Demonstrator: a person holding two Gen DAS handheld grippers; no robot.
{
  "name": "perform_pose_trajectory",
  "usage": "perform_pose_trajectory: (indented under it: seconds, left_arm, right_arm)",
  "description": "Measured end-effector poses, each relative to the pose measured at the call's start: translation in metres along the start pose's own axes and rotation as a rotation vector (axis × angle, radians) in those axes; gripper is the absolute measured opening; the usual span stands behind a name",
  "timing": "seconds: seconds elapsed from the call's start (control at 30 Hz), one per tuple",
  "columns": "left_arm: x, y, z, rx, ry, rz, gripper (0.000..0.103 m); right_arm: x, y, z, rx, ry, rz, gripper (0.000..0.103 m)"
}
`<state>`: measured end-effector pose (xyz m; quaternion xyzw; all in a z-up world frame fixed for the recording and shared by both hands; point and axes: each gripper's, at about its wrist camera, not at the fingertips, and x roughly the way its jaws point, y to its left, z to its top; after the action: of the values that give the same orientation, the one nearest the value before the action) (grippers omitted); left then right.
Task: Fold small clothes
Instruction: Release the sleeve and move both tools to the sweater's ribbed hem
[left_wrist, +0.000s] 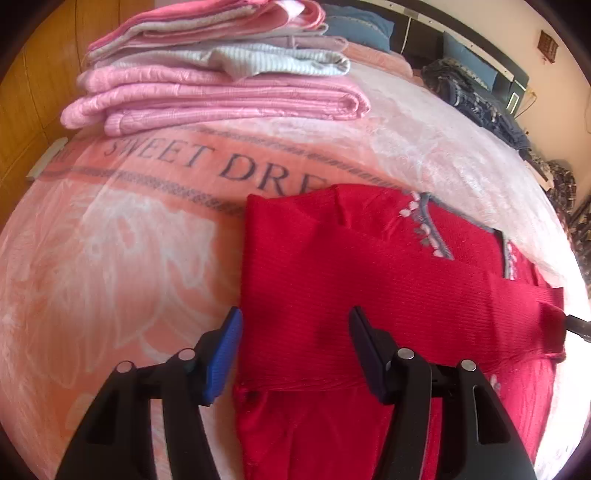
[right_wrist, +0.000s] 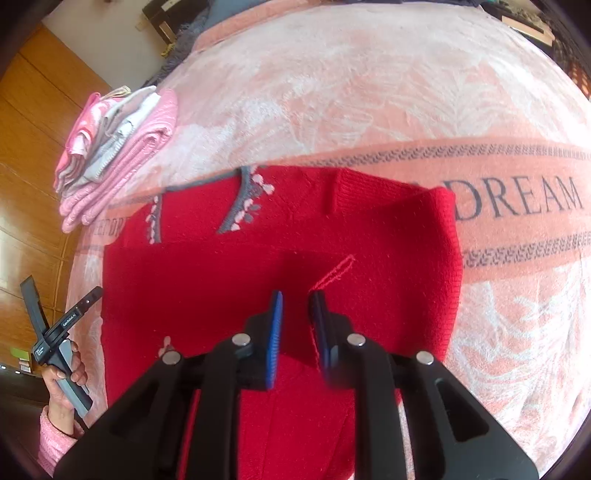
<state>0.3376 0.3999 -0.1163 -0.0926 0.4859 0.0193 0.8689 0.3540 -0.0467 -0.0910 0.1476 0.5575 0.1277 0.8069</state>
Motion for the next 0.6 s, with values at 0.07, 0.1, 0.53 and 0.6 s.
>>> perform_pose_trajectory:
  seconds: [0.07,0.1,0.53,0.6]
  left_arm:
    - [-0.006,-0.01,-0.001,0.019,-0.016,-0.037,0.061]
    - [-0.006,-0.015,-0.003,0.032,-0.015,-0.053,0.061]
    - [0.017,-0.02,-0.014,0.027,0.041,-0.062,0.062]
    - [0.02,-0.022,-0.015,0.046,0.055,-0.065,0.063]
  right_arm:
    - [0.002,0.008,0.0,-0.018,0.007,0.027,0.023]
    - [0.006,0.011,-0.002,-0.024,0.022,0.027,0.023]
    - [0.015,0.004,-0.006,-0.009,0.003,-0.015,0.034]
    - [0.03,0.003,-0.011,0.005,0.047,-0.047,0.033]
